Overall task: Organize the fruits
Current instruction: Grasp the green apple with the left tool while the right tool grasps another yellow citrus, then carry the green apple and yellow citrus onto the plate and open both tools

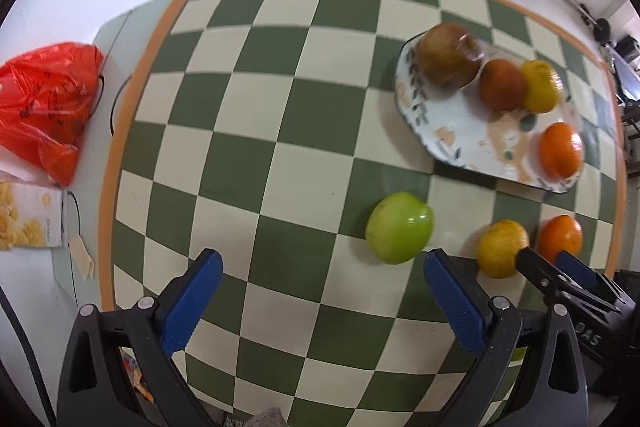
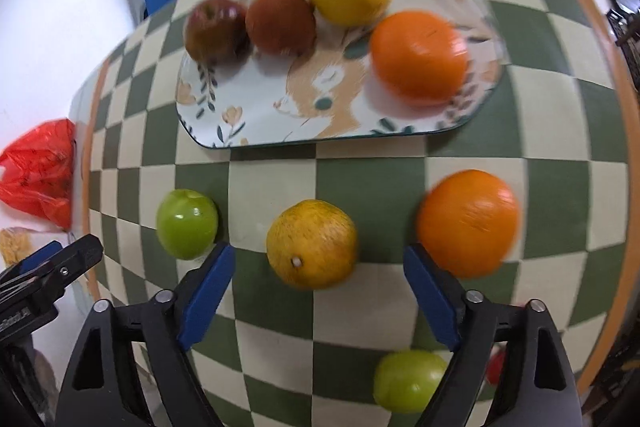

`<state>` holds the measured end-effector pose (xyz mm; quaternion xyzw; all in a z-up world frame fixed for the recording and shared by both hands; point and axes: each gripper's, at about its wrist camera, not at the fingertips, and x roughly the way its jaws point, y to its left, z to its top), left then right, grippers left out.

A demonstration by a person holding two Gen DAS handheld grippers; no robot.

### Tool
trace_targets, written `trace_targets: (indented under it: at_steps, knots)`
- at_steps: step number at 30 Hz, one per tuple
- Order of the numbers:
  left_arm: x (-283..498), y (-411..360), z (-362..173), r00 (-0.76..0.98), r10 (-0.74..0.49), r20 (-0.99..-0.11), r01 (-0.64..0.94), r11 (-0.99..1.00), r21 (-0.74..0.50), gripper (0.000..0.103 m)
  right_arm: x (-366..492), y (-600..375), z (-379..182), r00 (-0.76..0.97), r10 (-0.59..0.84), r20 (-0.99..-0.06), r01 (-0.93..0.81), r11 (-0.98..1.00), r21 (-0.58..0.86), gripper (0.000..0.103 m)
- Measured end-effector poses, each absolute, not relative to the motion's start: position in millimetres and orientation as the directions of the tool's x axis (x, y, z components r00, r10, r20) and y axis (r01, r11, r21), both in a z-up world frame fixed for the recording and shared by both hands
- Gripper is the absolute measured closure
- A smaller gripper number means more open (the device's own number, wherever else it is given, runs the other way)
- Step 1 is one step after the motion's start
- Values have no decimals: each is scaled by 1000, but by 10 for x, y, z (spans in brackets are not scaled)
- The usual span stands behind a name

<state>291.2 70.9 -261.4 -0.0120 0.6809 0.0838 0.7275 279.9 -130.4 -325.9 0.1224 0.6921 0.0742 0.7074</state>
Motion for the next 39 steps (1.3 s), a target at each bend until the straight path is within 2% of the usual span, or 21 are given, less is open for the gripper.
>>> trace_targets:
  at_steps: [3, 9, 14, 15, 17, 18, 19, 21, 30, 34, 39]
  knots:
    - [2981, 752, -2820, 6, 80, -997, -153, 985, 78, 0, 2851, -1149, -3513, -23, 254, -967, 27, 967, 254, 40]
    - [3121, 596, -3136, -56, 25, -998, -97, 995, 31, 0, 2678, -1219, -3531, -66, 248, -967, 15, 969, 248, 41]
    - [3226, 291, -3374, -73, 28, -997, 54, 998, 24, 2, 2511, -1309, -3561, -104, 249, -963, 31, 968, 247, 40]
    - [3232, 227, -3414, -74, 38, -997, 92, 995, 31, 6, 2494, -1310, -3573, -107, 248, -963, 33, 969, 246, 40]
    - [3218, 116, -3502, -82, 57, -995, 159, 986, 43, 40, 2474, -1313, -3602, -109, 246, -963, 38, 969, 243, 40]
    - [3206, 91, -3524, -92, 45, -995, 168, 985, 29, 47, 2465, -1316, -3604, -107, 246, -963, 38, 969, 243, 40]
    - [3189, 67, -3531, -98, 47, -994, 171, 985, 30, 48, 2465, -1312, -3606, -108, 245, -963, 36, 969, 243, 40]
    - [3124, 17, -3508, -87, 72, -994, 183, 982, 55, 48, 2475, -1316, -3614, -111, 247, -963, 37, 969, 245, 40]
    - [2736, 135, -3516, -138, -31, -990, 14, 999, -33, 48, 2476, -1408, -3604, -116, 257, -960, 29, 967, 255, 40]
    - [2737, 119, -3457, -116, -30, -993, 9, 999, -31, 48, 2460, -1369, -3576, -109, 237, -965, 5, 971, 238, 41]
    - [2867, 218, -3045, -59, -93, -994, -12, 996, -92, 49, 2471, -1501, -3320, -69, 346, -936, 68, 937, 341, 41]
